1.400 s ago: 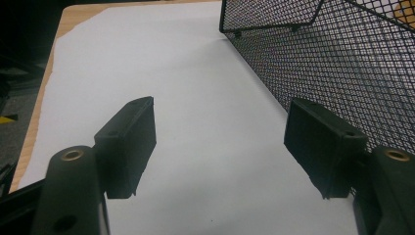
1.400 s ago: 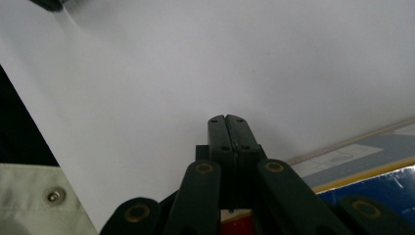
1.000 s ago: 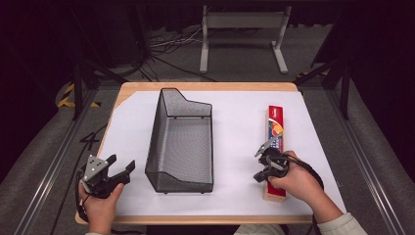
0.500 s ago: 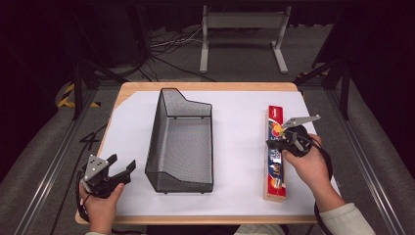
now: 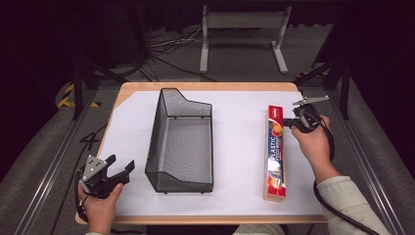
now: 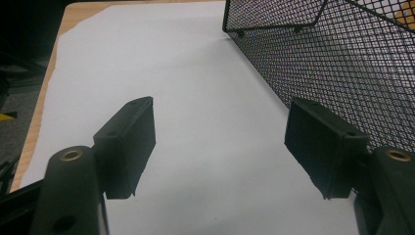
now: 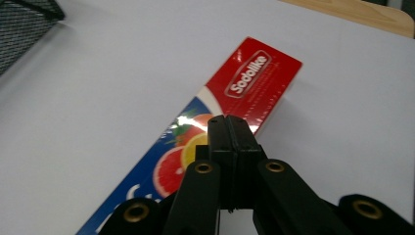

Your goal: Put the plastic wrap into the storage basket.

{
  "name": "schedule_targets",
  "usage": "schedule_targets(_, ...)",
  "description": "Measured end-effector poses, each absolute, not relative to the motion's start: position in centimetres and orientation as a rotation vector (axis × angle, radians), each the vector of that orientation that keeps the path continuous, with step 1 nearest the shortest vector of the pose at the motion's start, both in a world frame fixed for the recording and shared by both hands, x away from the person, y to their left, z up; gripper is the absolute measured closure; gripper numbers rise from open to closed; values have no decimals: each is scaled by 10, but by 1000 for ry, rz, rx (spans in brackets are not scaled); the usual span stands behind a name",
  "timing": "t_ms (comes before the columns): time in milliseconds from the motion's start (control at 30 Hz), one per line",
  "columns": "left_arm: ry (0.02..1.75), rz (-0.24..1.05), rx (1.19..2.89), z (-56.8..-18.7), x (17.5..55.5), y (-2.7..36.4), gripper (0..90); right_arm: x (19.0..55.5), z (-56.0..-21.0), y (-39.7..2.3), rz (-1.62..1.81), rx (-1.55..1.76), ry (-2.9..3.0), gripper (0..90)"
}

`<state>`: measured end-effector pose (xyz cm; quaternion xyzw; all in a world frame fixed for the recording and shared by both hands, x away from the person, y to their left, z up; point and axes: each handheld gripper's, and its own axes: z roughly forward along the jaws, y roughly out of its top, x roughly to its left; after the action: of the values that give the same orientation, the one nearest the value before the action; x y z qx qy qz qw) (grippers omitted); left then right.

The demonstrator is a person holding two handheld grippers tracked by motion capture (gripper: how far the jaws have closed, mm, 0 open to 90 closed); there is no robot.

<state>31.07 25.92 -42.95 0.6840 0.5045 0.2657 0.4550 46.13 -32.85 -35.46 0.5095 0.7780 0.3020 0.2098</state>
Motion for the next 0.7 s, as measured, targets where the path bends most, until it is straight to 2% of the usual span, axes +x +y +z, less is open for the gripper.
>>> schedule_targets(433,1241,654,1694,-430,311,258,278,503,-398,-345,665,1514,2176,900)
schedule_targets(700,1240,651,1699,-431,312,258,278,511,-406,-334,683,1440,2237,900)
